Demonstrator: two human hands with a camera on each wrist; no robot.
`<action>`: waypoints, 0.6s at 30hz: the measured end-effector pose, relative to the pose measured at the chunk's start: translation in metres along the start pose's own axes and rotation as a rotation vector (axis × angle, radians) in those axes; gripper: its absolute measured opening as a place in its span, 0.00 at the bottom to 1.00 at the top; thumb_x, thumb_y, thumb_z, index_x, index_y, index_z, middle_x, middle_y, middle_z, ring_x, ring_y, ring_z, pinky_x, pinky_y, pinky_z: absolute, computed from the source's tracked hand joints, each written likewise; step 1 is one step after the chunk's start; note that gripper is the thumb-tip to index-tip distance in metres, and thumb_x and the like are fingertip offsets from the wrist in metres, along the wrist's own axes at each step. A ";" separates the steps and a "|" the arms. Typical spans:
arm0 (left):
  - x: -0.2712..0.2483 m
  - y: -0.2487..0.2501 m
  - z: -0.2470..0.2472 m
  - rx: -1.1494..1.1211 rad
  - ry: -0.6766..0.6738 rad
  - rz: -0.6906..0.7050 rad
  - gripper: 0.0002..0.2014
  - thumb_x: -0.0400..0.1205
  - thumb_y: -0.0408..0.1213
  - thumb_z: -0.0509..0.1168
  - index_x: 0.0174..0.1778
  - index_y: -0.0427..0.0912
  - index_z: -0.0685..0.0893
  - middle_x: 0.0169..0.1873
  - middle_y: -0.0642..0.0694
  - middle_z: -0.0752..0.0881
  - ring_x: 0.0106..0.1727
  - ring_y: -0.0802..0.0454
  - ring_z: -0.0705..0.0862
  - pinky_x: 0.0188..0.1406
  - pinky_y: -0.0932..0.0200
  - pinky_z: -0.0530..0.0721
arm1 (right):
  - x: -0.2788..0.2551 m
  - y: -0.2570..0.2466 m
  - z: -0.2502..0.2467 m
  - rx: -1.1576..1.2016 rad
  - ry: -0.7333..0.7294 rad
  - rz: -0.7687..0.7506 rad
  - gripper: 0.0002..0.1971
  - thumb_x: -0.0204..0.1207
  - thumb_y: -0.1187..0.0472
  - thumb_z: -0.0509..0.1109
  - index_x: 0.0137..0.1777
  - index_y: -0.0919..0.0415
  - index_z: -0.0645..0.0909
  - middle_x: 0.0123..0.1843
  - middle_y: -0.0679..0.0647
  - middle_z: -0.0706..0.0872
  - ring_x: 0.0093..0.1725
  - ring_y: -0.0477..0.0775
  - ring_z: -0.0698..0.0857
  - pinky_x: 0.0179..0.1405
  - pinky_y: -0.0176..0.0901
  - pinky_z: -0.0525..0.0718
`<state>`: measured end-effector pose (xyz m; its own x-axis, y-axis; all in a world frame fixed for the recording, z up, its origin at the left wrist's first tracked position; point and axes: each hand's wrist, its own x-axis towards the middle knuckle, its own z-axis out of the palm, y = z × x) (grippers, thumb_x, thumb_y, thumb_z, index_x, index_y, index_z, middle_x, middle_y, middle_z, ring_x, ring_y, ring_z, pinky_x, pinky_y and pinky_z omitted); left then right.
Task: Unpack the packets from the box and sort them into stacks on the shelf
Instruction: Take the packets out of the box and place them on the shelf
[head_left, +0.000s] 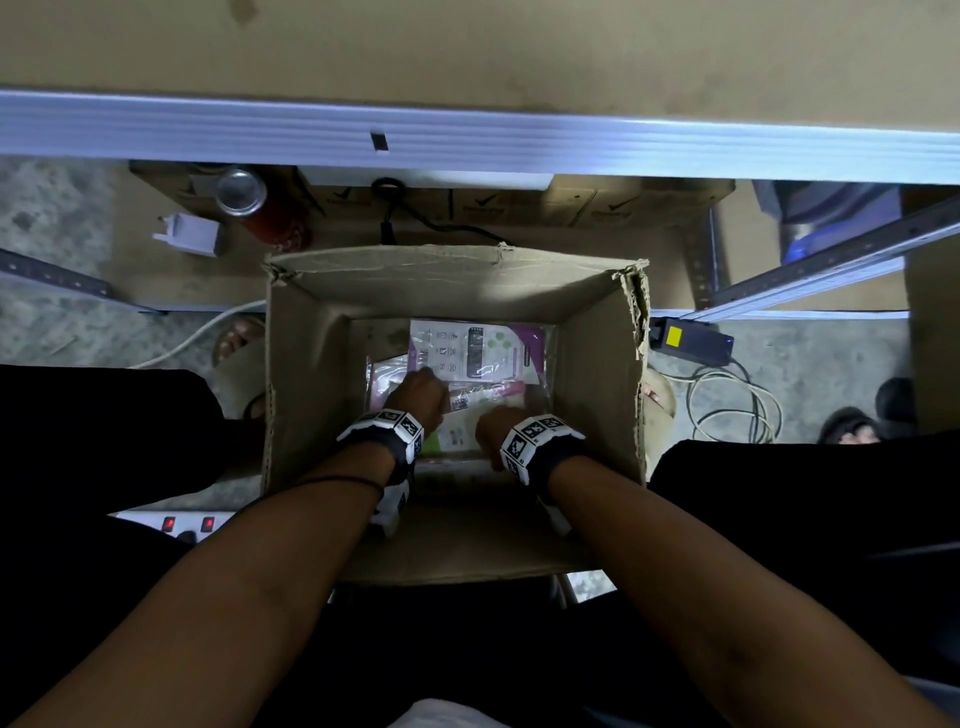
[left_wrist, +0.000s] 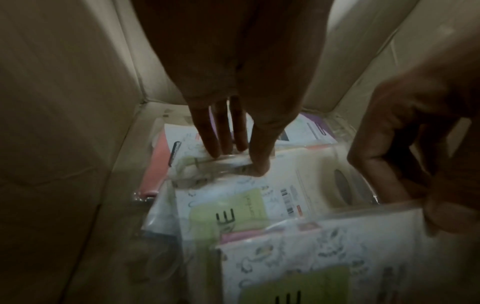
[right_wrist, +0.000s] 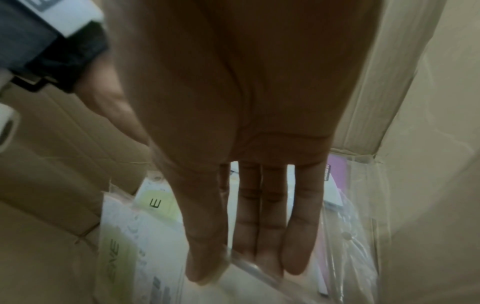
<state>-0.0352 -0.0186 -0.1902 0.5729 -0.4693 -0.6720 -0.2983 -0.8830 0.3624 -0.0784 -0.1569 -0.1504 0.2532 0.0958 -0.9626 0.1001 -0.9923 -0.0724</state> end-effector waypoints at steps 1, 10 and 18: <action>0.000 0.001 0.000 0.031 0.012 0.008 0.10 0.80 0.25 0.67 0.53 0.36 0.91 0.61 0.35 0.83 0.65 0.38 0.83 0.67 0.49 0.82 | -0.006 -0.001 0.000 -0.005 0.028 -0.005 0.27 0.80 0.64 0.72 0.77 0.72 0.72 0.78 0.69 0.73 0.76 0.68 0.75 0.73 0.58 0.78; -0.004 0.003 -0.002 0.068 -0.062 -0.036 0.10 0.80 0.28 0.67 0.55 0.41 0.87 0.63 0.39 0.86 0.64 0.37 0.85 0.63 0.44 0.84 | 0.012 -0.003 0.005 0.074 0.053 0.040 0.29 0.81 0.62 0.72 0.80 0.68 0.69 0.82 0.65 0.70 0.79 0.67 0.72 0.77 0.56 0.73; -0.022 0.005 -0.036 0.049 0.053 -0.039 0.15 0.83 0.29 0.65 0.65 0.40 0.81 0.63 0.34 0.85 0.62 0.34 0.85 0.61 0.48 0.84 | -0.016 0.008 0.004 -0.001 0.240 -0.042 0.22 0.74 0.69 0.76 0.68 0.71 0.79 0.70 0.67 0.81 0.66 0.68 0.83 0.61 0.64 0.86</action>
<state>-0.0215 -0.0129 -0.1499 0.6239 -0.4347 -0.6495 -0.3113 -0.9005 0.3038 -0.0856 -0.1666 -0.1362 0.4701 0.1534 -0.8692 0.1168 -0.9869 -0.1110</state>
